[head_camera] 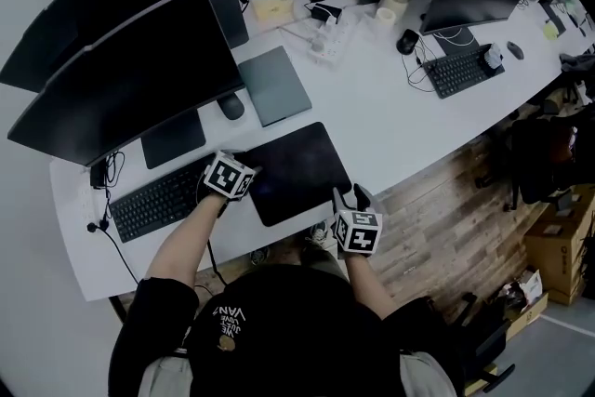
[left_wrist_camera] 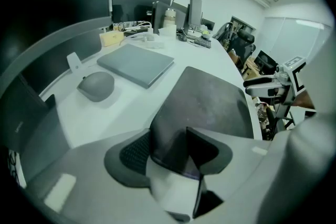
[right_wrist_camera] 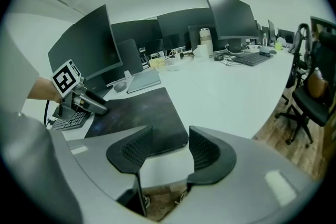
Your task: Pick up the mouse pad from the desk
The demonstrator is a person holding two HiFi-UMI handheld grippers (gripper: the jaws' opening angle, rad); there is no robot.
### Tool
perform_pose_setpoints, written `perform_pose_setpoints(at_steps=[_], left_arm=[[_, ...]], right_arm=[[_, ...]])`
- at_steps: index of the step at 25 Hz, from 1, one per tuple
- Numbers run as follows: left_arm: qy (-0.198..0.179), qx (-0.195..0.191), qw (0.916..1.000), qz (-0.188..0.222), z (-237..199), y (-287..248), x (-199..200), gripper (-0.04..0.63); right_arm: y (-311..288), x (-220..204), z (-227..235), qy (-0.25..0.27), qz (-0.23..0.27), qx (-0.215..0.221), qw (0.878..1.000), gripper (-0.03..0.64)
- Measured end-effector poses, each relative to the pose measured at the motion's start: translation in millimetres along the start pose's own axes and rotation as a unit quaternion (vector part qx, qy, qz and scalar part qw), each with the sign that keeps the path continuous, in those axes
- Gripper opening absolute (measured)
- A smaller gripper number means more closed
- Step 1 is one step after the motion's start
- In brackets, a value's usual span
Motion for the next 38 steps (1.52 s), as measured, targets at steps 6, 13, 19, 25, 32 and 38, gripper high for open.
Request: perform_pose_setpoints(at_steps=[6,13,19,25,32,38], left_arm=[[-0.019,-0.018,0.9996,-0.010,15.5,-5.0,1.5,0.086],[-0.025,0.000,0.9997,0.002,19.9,-6.0,0.9,0.053],[-0.035,0.015,0.9993,0.002,22.8,-7.5,0.2,0.048],[-0.044,0.018,0.9988,0.012,23.3,-6.7,3.0,0.046],[-0.051,0.010,0.9980,0.038,30.4,9.2,7.5,0.046],[-0.061,-0.006,0.9953,0.075,40.1,29.7,15.5,0.046]], right_arm=[[-9.4,-1.9,-0.8,0.008,0.000,-0.041,0.999,0.226],[-17.9,-1.9,-7.2,0.019,-0.004,-0.058,0.998,0.229],[-19.5,-0.2,-12.0,0.020,-0.005,-0.040,0.999,0.168],[-18.1,1.3,-22.6,0.013,0.003,-0.023,1.000,0.048],[-2.3,12.8,-26.6,0.000,0.026,-0.007,1.000,0.037],[18.1,17.2,-30.4,-0.015,0.046,-0.013,0.999,0.035]])
Point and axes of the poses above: the fingertips, and each gripper's own axes: y backward along the fingers, z to its right, x out of its top, the point moved 4 cm from there along y, backward along the fingers, and after that the axes turned 12 degrees about -x, right-handed, at the moved point
